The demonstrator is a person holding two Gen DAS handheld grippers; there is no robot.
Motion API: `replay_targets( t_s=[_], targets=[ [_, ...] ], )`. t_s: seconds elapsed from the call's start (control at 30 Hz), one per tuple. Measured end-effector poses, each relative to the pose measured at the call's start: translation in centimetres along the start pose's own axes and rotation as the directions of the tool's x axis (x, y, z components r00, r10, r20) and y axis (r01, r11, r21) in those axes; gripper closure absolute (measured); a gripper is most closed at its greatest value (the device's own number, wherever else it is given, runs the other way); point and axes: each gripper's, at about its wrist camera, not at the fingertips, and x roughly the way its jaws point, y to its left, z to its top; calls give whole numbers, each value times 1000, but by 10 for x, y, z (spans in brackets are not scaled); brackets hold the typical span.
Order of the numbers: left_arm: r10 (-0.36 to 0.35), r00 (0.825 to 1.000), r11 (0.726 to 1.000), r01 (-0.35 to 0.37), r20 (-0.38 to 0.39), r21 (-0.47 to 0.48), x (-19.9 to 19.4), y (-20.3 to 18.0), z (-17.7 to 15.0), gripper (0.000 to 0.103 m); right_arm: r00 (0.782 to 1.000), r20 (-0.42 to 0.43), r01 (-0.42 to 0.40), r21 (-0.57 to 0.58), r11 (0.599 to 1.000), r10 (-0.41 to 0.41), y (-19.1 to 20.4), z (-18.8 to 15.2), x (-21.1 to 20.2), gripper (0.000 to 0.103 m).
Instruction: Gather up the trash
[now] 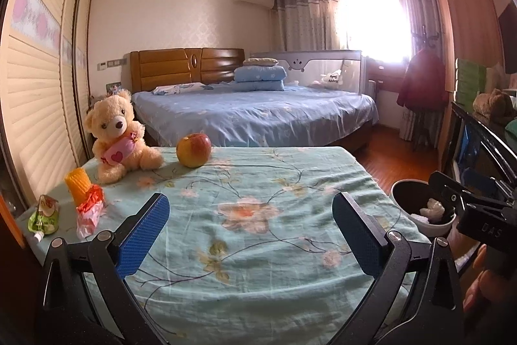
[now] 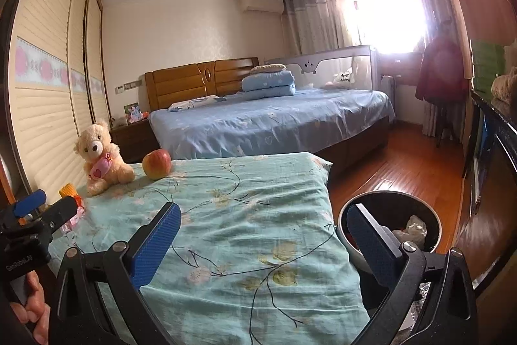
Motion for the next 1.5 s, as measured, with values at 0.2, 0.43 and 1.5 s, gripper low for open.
replay_targets(
  t_s=[0.2, 0.43, 1.5],
  targets=[
    [4, 1000, 1000, -4, -6, 8, 1, -3, 1, 0, 1000, -5, 7, -16, 1000, -7, 2, 0, 0, 0],
    [6, 1000, 1000, -6, -4, 9, 1, -3, 1, 0, 1000, -7, 4, -14, 1000, -4, 0, -2, 0, 0],
    [-3, 1000, 1000, 3, -15, 3, 0, -4, -3, 0, 1000, -4, -5, -31, 1000, 5, 7, -2, -5, 0]
  ],
)
